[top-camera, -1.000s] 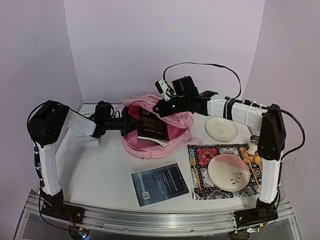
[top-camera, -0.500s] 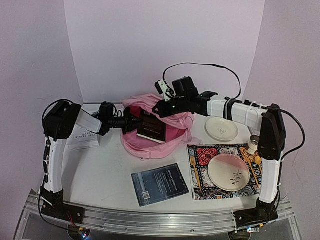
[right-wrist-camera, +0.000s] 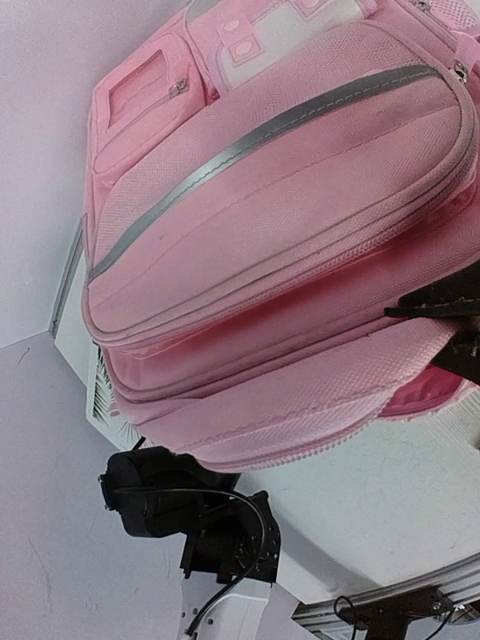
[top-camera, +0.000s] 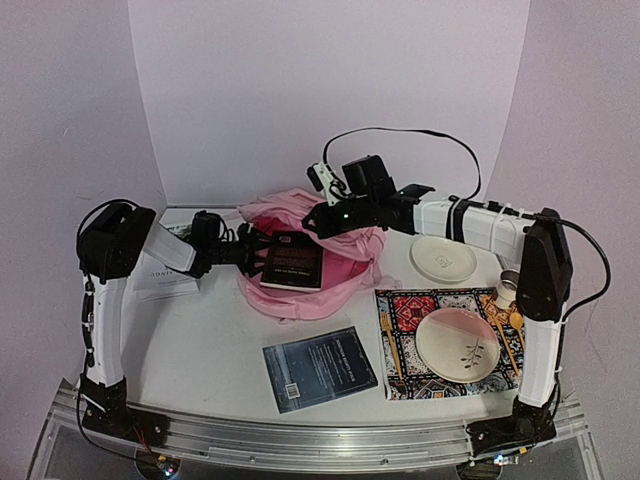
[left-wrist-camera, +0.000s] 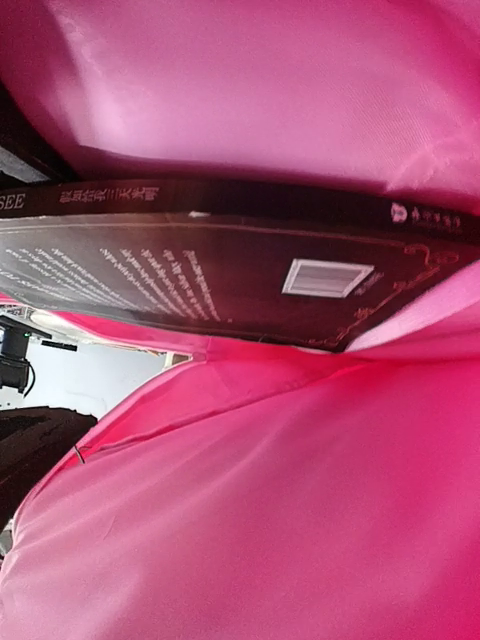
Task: Pack the student bag
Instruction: Place the book in the largest pocket of the bag.
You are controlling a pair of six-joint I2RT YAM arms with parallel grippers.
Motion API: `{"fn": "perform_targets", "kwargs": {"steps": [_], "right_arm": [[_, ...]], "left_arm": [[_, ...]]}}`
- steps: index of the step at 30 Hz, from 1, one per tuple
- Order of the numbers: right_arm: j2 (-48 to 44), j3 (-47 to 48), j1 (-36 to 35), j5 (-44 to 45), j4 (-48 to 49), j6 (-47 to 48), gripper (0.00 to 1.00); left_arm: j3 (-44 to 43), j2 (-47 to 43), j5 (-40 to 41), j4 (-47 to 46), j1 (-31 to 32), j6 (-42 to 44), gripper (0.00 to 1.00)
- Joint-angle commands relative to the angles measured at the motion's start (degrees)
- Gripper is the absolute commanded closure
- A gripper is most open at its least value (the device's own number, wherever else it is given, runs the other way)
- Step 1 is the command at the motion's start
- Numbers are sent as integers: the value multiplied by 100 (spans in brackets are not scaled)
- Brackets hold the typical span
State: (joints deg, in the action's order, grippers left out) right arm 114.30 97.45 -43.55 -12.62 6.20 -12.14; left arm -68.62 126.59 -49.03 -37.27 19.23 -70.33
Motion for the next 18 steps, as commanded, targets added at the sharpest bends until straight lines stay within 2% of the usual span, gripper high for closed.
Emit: {"fn": "perform_targets", "kwargs": {"steps": [1,4,7,9,11,18], "right_arm": [[-487,161,-22,-117,586,-101,100],[-451,200,-25,-157,584,-117,100],[-415,237,-22,-179,584,-126,100],[-403,251,-22,-182,584,-129,100],[-400,251,-22,-187,584,-126,100],[-400,228,-22,-238,580,-146,100]], "left_arm": [[346,-583,414,138,-75,332,40],[307,-574,384,164,-36,486,60],[238,-643,373,185,42,788,84],[256,-768,373,193,90,1104,96],[301,-895,361,196,117,1410,100],[23,-923,207,195,125,1948,100]]}}
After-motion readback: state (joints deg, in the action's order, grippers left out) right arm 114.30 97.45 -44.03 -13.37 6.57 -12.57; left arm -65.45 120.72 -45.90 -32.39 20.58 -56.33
